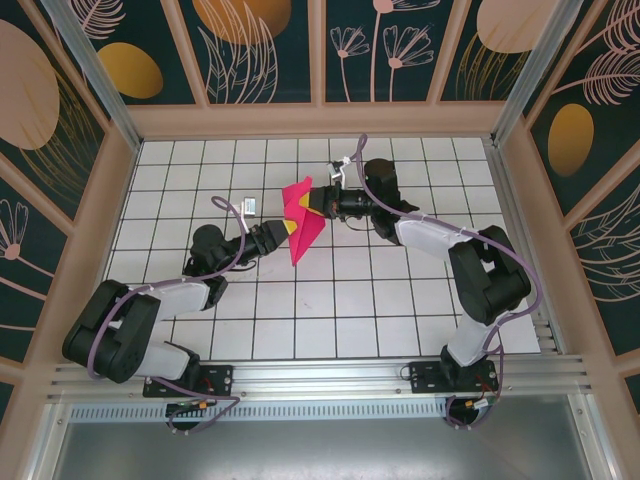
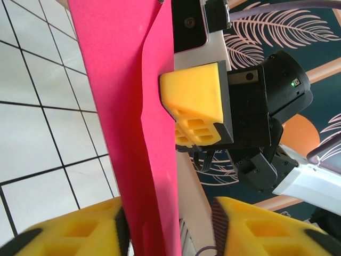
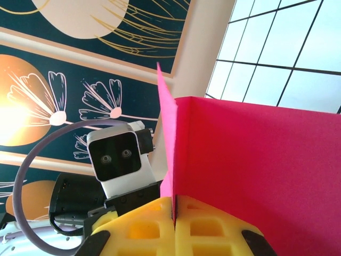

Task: Fold a paper plane with a square sheet of paper (pick it up from the middle)
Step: Turn over the paper at the center of the table.

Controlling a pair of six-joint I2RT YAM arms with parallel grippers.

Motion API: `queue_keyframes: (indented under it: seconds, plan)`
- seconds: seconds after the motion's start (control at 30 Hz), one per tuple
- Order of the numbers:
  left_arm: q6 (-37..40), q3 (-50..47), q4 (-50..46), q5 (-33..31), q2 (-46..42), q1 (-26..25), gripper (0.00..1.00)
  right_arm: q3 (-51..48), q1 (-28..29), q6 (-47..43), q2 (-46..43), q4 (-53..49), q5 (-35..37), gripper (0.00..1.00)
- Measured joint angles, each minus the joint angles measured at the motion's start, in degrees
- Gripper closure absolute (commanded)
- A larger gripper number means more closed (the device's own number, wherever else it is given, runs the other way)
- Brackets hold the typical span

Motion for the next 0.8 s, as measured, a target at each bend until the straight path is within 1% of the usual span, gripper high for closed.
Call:
queue_keyframes:
  seconds: [0.1,0.23,0.3,0.33,0.4,0.43,0.53,0.6,0.7,0.8]
  plan:
    - [0.1,0.0,0.1,0.0,0.0,0.0,0.69,0.0,0.0,0.0,0.0,0.0,-0.1,0.97]
    - [0.3,0.0,0.0,-0.2,0.0,0.0,0.81,0.0,0.0,0.0,0.0,-0.1,-0.2,0.97]
    - [0.5,0.0,0.0,-0.2,0.0,0.0,0.86,0.0,0.0,-0.1,0.0,-0.2,-0.1,0.94]
    - [0.6,0.0,-0.1,-0.2,0.0,0.0,0.88,0.1,0.0,-0.3,0.0,-0.7,-0.1,0.90]
    - [0.8,0.0,-0.3,-0.2,0.0,0.0,0.90,0.4,-0.1,-1.1,0.0,-2.3,0.2,0.77]
    - [1.0,0.0,-0.5,-0.3,0.0,0.0,0.91,0.5,-0.2,-1.8,0.0,-3.2,0.6,0.72]
    - [2.6,0.0,-2.6,-0.6,-0.1,0.0,0.92,0.6,-0.9,-5.1,-1.3,-8.3,3.4,0.55]
    - [4.7,0.1,-5.9,-1.5,-0.8,0.0,0.92,0.5,-1.8,-7.9,-3.2,-12.1,6.3,0.47]
    - [11.0,2.2,-16.6,-4.5,-3.2,0.0,0.92,-1.0,-4.0,-11.9,-8.8,-17.6,12.7,0.37]
    - [18.7,7.3,-29.9,-10.0,-5.6,-0.2,0.92,-3.3,-6.0,-15.5,-15.0,-21.4,19.9,0.30]
